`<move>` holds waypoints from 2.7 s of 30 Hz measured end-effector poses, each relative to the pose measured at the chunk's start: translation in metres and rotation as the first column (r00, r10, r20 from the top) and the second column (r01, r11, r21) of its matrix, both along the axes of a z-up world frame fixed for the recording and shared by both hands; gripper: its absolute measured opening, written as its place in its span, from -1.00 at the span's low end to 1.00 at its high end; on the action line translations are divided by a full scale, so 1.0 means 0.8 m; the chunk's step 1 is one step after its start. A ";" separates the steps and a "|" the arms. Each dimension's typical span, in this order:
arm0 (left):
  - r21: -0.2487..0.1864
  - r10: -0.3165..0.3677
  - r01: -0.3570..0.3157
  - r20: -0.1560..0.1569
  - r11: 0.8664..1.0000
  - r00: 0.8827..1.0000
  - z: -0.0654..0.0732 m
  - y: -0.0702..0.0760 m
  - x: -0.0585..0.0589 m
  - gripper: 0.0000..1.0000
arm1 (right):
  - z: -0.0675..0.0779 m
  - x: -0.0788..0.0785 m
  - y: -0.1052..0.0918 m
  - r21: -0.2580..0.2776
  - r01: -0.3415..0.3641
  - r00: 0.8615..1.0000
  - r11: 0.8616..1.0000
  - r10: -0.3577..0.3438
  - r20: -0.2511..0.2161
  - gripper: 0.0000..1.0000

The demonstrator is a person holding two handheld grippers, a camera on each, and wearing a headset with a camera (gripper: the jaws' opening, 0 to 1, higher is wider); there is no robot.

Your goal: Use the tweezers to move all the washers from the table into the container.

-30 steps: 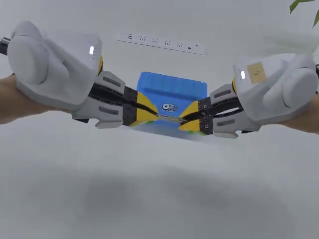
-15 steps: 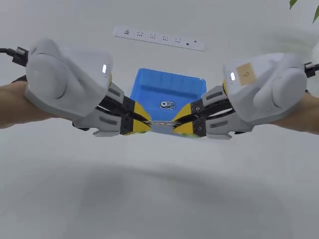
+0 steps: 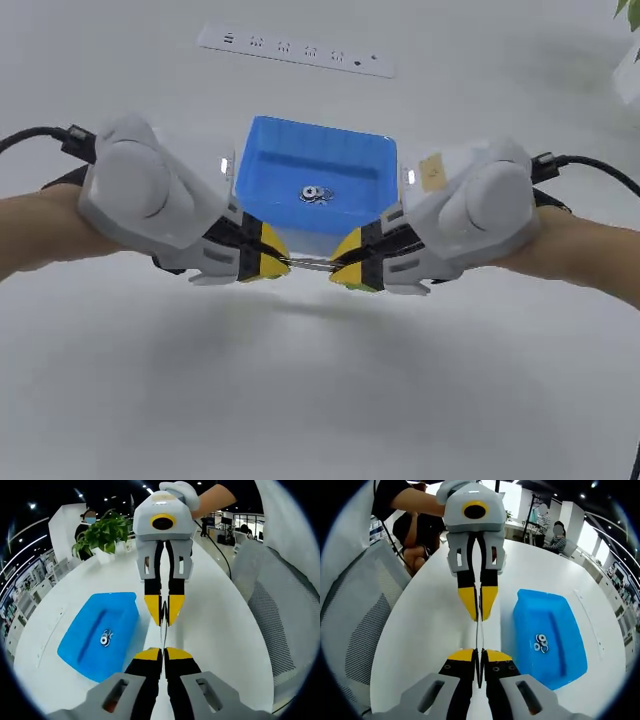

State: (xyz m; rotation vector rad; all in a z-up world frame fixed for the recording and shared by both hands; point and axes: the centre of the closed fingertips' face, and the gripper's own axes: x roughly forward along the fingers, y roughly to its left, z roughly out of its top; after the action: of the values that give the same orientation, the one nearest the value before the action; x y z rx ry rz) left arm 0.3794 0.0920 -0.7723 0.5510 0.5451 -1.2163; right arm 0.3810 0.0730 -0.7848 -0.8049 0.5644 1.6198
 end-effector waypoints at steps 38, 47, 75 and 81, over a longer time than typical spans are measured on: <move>0.027 0.238 -0.236 -0.078 0.971 0.968 -0.023 0.027 -0.008 -0.54 | -0.020 0.010 -0.004 -0.008 0.199 0.980 0.980 -0.199 0.008 -0.43; -0.080 0.495 -0.498 -0.061 0.863 0.867 -0.001 0.103 -0.042 -0.17 | 0.046 0.026 -0.041 0.258 0.577 0.817 0.775 -0.553 -0.163 -0.36; -0.307 0.597 -0.552 0.069 0.775 0.800 0.141 0.095 -0.119 1.00 | 0.144 -0.048 -0.116 0.345 0.455 0.828 0.821 -0.533 0.177 1.00; -0.252 0.541 -0.500 0.132 0.828 0.830 0.146 0.086 -0.127 1.00 | 0.161 -0.051 -0.112 0.392 0.496 0.810 0.774 -0.576 0.112 1.00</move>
State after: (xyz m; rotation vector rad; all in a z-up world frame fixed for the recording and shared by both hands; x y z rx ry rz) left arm 0.2775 0.1609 -0.6558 0.3059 0.3574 -0.6679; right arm 0.3399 -0.0165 -0.6558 -0.4868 0.2909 1.0276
